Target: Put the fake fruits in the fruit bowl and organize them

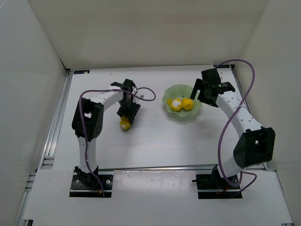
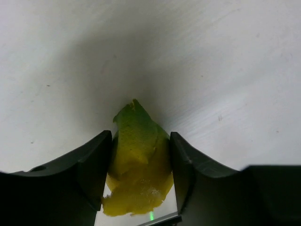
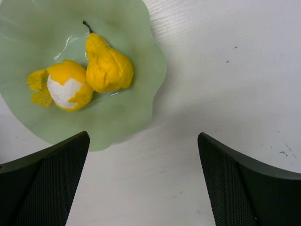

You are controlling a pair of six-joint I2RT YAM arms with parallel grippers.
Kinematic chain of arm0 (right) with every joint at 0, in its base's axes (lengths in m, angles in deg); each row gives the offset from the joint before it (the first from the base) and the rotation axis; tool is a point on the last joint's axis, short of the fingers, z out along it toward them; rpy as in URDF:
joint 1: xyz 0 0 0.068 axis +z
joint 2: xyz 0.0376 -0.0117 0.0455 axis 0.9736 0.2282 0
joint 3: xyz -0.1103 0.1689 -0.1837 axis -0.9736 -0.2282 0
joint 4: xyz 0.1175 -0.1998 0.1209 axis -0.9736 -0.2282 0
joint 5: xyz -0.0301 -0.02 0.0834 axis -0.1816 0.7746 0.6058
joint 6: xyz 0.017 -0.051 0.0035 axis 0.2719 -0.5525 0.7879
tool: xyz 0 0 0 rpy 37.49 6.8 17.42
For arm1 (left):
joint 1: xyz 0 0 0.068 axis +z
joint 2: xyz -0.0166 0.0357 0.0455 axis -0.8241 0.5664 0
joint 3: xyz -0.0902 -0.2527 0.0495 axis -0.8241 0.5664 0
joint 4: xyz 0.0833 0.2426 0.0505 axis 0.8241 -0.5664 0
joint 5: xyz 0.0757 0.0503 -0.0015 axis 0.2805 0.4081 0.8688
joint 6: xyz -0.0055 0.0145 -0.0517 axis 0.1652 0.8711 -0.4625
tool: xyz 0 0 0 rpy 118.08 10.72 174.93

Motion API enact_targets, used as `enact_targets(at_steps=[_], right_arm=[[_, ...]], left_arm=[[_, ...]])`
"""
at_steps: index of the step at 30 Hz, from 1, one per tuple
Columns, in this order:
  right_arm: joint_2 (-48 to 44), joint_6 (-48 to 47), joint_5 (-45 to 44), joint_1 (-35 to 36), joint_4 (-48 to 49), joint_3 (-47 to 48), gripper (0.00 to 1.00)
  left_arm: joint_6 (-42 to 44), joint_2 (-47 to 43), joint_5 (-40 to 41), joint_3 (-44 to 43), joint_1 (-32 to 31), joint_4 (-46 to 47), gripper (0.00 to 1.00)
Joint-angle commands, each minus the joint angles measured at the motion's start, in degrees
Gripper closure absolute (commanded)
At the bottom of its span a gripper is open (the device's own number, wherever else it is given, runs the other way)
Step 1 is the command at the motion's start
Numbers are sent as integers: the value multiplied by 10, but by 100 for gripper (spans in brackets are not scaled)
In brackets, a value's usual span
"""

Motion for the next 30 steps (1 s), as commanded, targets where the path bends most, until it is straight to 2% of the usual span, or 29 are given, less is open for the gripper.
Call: enact_targets(at_steps=[1, 3, 4, 6, 8, 12, 13, 15, 16, 17, 18, 19, 21, 22, 23, 24, 27, 28, 30], right_arm=[[-28, -7, -15, -5, 5, 4, 0], [-28, -7, -15, -5, 5, 4, 0], [-28, -7, -15, -5, 5, 4, 0], [-28, -7, -15, -10, 5, 9, 0], [-28, -7, -15, -10, 5, 9, 0], [-34, -7, -20, -15, 5, -3, 0], [-40, -7, -20, -21, 5, -13, 0], [-46, -7, -20, -27, 5, -25, 0], [-55, 1, -20, -34, 11, -32, 0], [-63, 10, -20, -43, 11, -45, 0], [-69, 10, -20, -43, 11, -51, 0], [-76, 18, -15, -52, 17, -57, 0], [-93, 18, -15, -58, 17, -71, 0], [-105, 18, -15, -58, 17, -71, 0], [-105, 18, -15, -63, 17, -77, 0], [-113, 11, -15, -63, 17, -83, 0], [-127, 5, -23, -69, 11, -83, 0], [-133, 5, -30, -76, 11, -83, 0], [-141, 0, -30, -81, 4, -88, 0]], left_arm=[[22, -21, -53, -19, -2, -28, 43], [28, -21, -64, -43, -2, -54, 58], [33, -21, -64, -53, -2, -65, 70], [38, -21, -64, -85, -8, -92, 79], [39, -21, -52, -116, -13, -106, 80], [39, -3, 4, -236, -65, -132, 80], [44, 5, 26, -290, -78, -132, 79], [51, 33, 55, -340, -105, -117, 77], [56, 40, 104, -369, -136, -97, 77], [56, 40, 133, -370, -151, -65, 77], [56, 32, 154, -358, -163, 28, 77], [62, 24, 165, -341, -183, 78, 77], [71, 33, 147, -342, -198, 146, 75], [71, 50, 133, -369, -204, 163, 75], [61, 72, 115, -438, -212, 163, 74], [61, 116, 114, -471, -212, 163, 72], [72, 164, 114, -547, -234, 170, 71], [72, 171, 120, -547, -234, 177, 66], [80, 176, 120, -533, -241, 191, 34]])
